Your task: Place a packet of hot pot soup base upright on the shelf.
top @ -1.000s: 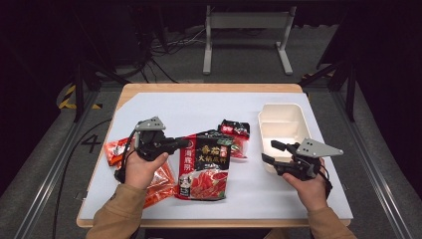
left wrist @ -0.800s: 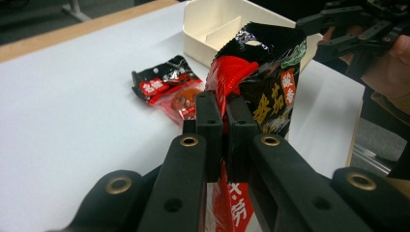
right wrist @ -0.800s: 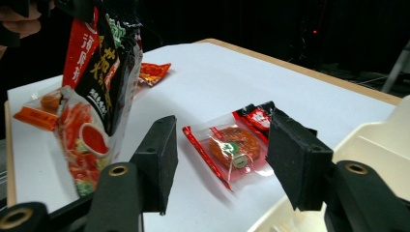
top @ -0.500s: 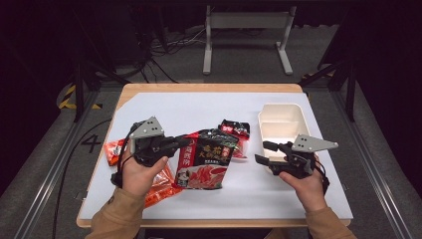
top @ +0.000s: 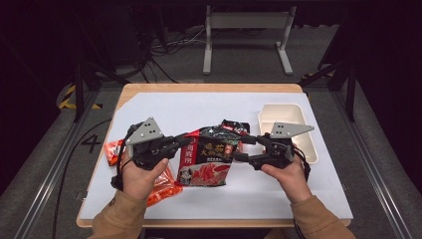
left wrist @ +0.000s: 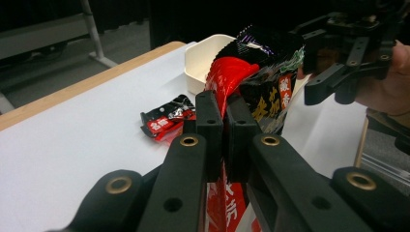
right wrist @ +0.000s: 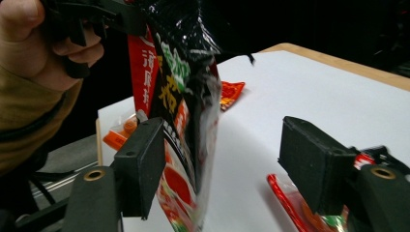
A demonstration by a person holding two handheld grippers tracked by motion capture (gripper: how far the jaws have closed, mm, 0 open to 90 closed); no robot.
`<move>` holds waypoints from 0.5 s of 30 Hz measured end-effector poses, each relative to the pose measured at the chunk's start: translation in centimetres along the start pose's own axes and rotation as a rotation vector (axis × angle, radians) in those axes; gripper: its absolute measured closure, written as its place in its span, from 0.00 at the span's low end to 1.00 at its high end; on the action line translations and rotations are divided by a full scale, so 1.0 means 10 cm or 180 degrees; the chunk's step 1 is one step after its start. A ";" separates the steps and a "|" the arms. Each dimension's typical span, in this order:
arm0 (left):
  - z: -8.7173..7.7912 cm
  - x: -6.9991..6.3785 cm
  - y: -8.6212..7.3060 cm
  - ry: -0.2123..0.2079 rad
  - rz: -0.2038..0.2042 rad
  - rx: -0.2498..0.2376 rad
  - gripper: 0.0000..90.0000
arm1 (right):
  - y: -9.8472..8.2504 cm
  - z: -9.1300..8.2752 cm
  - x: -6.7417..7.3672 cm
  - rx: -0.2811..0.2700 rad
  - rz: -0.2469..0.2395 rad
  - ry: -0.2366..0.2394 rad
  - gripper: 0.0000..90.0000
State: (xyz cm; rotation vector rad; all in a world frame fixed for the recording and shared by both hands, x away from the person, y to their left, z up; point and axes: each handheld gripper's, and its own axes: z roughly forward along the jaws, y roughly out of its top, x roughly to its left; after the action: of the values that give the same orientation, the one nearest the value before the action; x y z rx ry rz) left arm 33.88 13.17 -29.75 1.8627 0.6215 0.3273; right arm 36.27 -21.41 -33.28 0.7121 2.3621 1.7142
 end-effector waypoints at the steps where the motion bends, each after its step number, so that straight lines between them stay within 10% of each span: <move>1: 0.00 -0.01 0.00 0.0002 -0.0003 -0.0018 0.97 | 0.03 0.04 0.00 0.0012 0.0024 0.0055 0.37; 15: 0.01 -0.05 -0.01 0.0002 0.0010 -0.0039 0.97 | 0.18 0.32 0.07 0.0022 -0.0051 0.0271 0.49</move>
State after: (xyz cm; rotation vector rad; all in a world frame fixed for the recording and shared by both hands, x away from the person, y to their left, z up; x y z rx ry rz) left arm 33.50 12.82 -29.80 1.8521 0.6158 0.3330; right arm 37.42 -17.87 -32.59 0.6316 2.4236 1.7646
